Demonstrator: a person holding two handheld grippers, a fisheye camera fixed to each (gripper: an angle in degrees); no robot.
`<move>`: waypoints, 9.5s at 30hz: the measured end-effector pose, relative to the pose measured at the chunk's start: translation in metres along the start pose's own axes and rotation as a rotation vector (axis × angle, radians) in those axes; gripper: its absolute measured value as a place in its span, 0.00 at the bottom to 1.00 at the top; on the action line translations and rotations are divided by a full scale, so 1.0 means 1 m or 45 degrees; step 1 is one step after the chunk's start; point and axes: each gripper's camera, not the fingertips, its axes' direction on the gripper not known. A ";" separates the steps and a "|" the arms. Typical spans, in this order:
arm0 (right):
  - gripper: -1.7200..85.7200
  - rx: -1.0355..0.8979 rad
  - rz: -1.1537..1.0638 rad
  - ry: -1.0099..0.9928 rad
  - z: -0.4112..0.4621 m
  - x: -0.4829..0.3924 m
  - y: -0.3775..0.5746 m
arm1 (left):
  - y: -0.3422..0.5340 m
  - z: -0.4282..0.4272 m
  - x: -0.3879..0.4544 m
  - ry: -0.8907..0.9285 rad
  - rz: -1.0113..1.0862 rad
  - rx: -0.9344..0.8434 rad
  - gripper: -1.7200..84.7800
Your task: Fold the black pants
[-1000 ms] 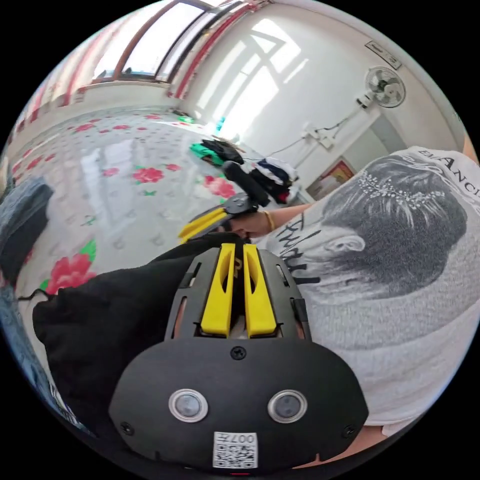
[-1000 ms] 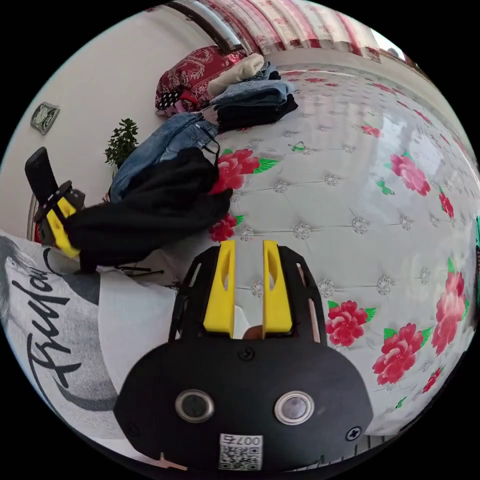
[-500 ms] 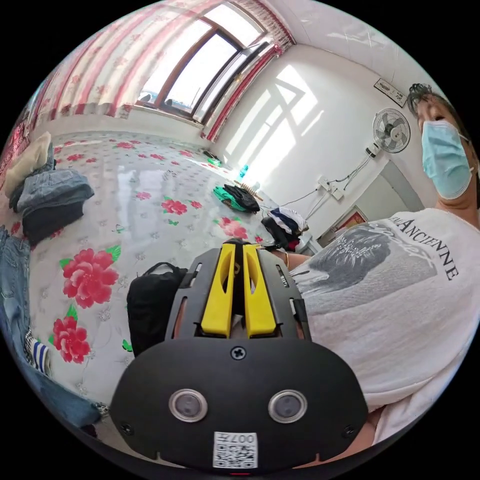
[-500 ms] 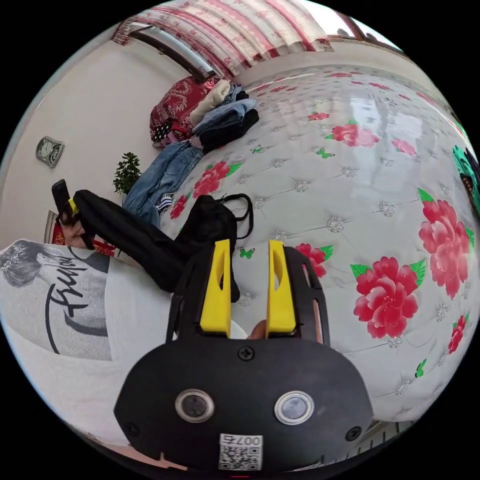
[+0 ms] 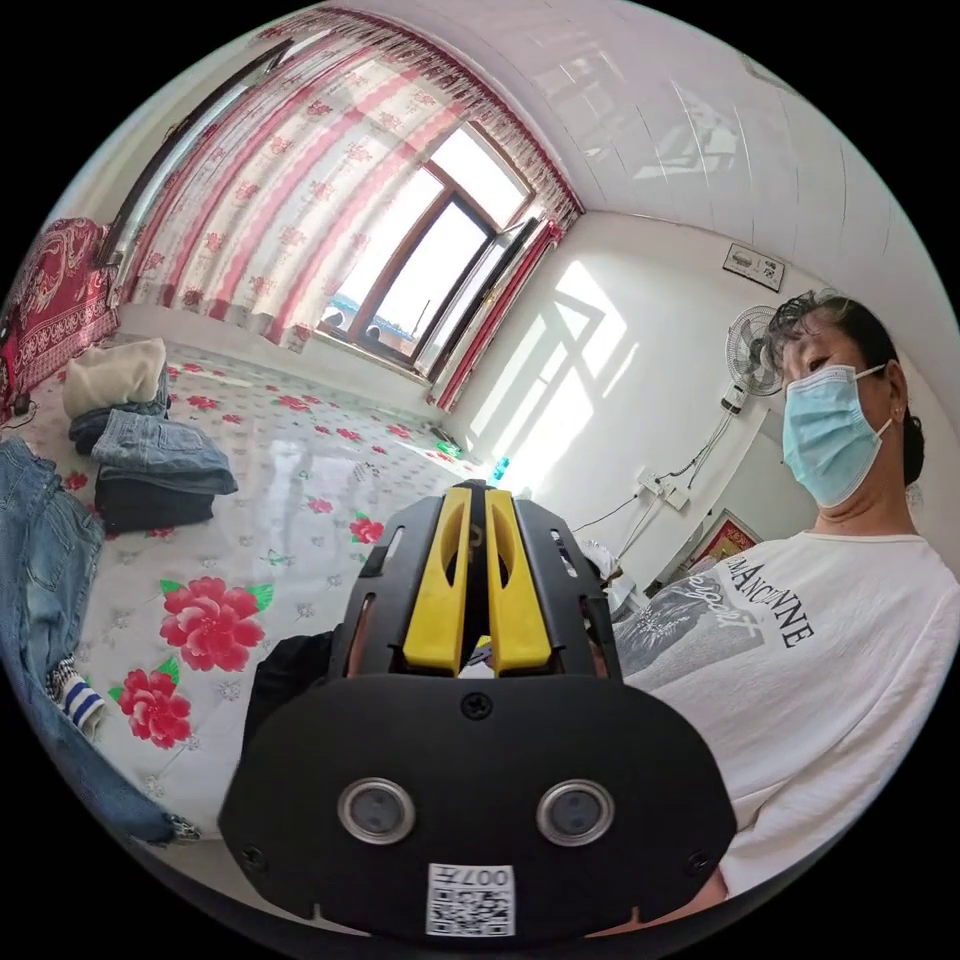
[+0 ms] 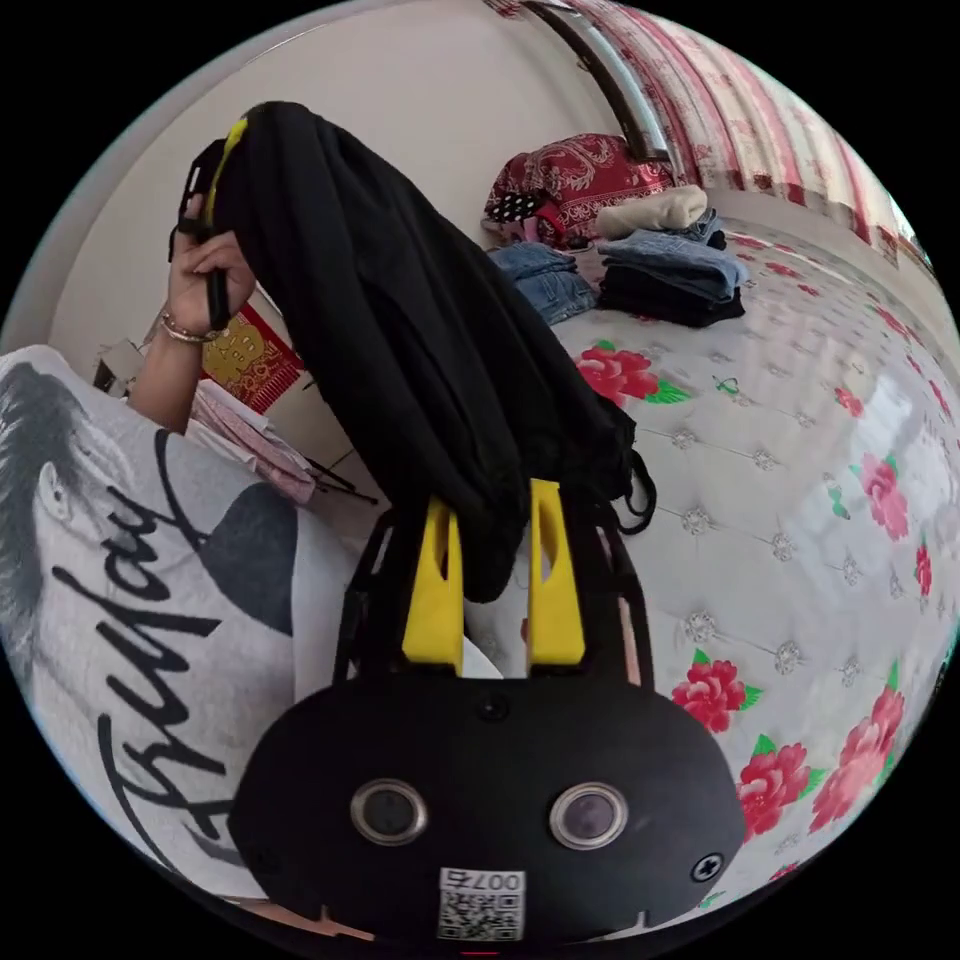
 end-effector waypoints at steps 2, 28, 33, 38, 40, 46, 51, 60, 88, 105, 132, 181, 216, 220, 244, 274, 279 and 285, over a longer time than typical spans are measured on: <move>0.11 -0.045 0.069 0.061 -0.005 0.017 -0.016 | -0.004 0.002 -0.007 -0.123 -0.004 -0.021 0.01; 0.11 0.117 1.026 0.724 -0.201 0.037 0.324 | 0.159 0.271 -0.057 -0.638 -0.362 -1.199 0.17; 0.10 0.175 1.079 0.684 -0.217 0.047 0.336 | 0.184 0.337 -0.071 -1.006 -0.302 -1.602 0.10; 0.10 0.179 1.038 0.706 -0.232 0.052 0.327 | 0.170 0.369 -0.074 -0.873 -0.230 -1.766 0.01; 0.10 0.182 1.026 0.714 -0.237 0.050 0.326 | 0.152 0.365 -0.076 -0.785 -0.258 -1.720 0.01; 0.10 0.233 1.037 0.699 -0.242 0.047 0.336 | 0.102 0.355 -0.093 -0.739 -0.353 -1.527 0.01; 0.11 0.250 1.047 0.692 -0.248 0.048 0.342 | 0.044 0.346 -0.103 -0.778 -0.282 -1.349 0.01; 0.10 0.461 0.933 0.878 -0.316 0.034 0.315 | -0.160 0.365 -0.083 -1.003 0.113 -0.723 0.01; 0.11 0.372 1.172 0.760 -0.290 0.074 0.351 | 0.086 0.361 -0.027 -0.548 0.300 -1.637 0.01; 0.11 0.222 1.128 0.719 -0.260 0.048 0.379 | -0.009 0.146 -0.151 -0.893 -0.440 -0.983 0.21; 0.10 0.532 0.715 1.016 -0.456 0.085 0.088 | -0.301 0.035 -0.129 -1.071 -0.021 -0.414 0.01; 0.05 0.027 1.322 1.027 -0.255 0.101 0.280 | -0.161 0.039 -0.208 -0.854 -0.483 -0.965 0.11; 0.02 -0.163 1.219 0.583 -0.138 0.149 0.189 | -0.241 0.125 -0.349 -0.949 -0.440 -1.201 0.01; 0.03 -0.122 1.229 0.649 -0.156 0.168 0.189 | -0.237 0.113 -0.331 -1.025 -0.458 -1.120 0.01; 0.02 -0.279 1.491 1.020 -0.152 0.414 0.154 | -0.203 0.287 -0.367 -1.030 -0.519 -1.280 0.01; 0.02 -0.049 0.959 0.728 -0.078 0.264 0.080 | -0.118 0.282 -0.404 -1.052 -0.536 -1.024 0.01; 0.04 -0.094 1.007 0.772 -0.097 0.230 0.135 | -0.088 0.217 -0.335 -1.035 -0.469 -0.857 0.01; 0.07 -0.019 1.410 0.842 -0.137 0.202 0.258 | 0.016 0.104 -0.260 -1.119 -0.837 -0.730 0.01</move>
